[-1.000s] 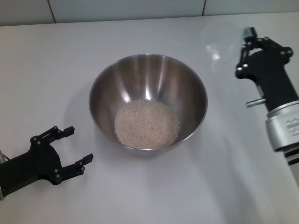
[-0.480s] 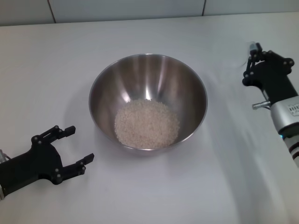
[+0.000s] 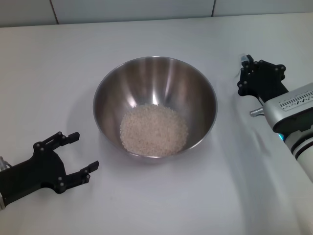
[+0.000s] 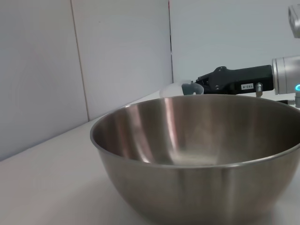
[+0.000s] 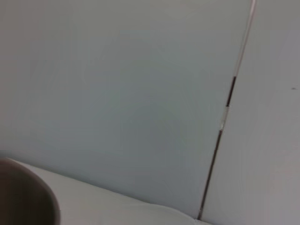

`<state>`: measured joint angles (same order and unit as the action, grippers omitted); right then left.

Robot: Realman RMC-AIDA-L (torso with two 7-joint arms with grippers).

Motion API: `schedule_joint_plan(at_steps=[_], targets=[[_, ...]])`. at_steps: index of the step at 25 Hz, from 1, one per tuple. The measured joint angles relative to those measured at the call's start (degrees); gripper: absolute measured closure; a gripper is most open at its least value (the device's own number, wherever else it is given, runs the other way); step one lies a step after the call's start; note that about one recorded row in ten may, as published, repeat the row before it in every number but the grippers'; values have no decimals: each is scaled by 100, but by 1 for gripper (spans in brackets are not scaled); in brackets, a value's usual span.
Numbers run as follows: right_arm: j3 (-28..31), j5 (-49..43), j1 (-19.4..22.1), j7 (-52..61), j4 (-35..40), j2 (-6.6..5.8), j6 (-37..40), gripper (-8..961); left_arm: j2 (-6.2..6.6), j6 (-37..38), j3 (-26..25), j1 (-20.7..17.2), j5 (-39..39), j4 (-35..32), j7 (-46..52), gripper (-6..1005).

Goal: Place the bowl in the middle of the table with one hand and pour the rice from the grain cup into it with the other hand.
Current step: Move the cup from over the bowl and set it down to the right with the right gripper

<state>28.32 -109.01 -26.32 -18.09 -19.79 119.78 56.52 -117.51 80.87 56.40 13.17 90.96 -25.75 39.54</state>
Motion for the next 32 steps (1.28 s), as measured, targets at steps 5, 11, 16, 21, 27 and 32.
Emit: schedule_joint_plan(at_steps=[5,11,16,21,27,32], targets=[[-35,-13,-89,3,2,-11,-169,892,-4,0,-4,2,0,0,1,165],[-37,-16,-143,6,18,-17,-295,880,-8,-1,-5,13,0,0,1,165],[-37,-15,-167,8,19,-17,-395,871,-9,-2,11,38,0,0,12,165],[-37,-16,-169,8,19,-16,-496,861,-8,-2,12,38,0,0,18,165],[-36,-23,-129,8,-30,-16,-500,777,-2,-2,12,37,0,0,19,165],[-48,-25,-60,8,-66,-16,-494,707,9,-2,12,37,0,17,18,165]])
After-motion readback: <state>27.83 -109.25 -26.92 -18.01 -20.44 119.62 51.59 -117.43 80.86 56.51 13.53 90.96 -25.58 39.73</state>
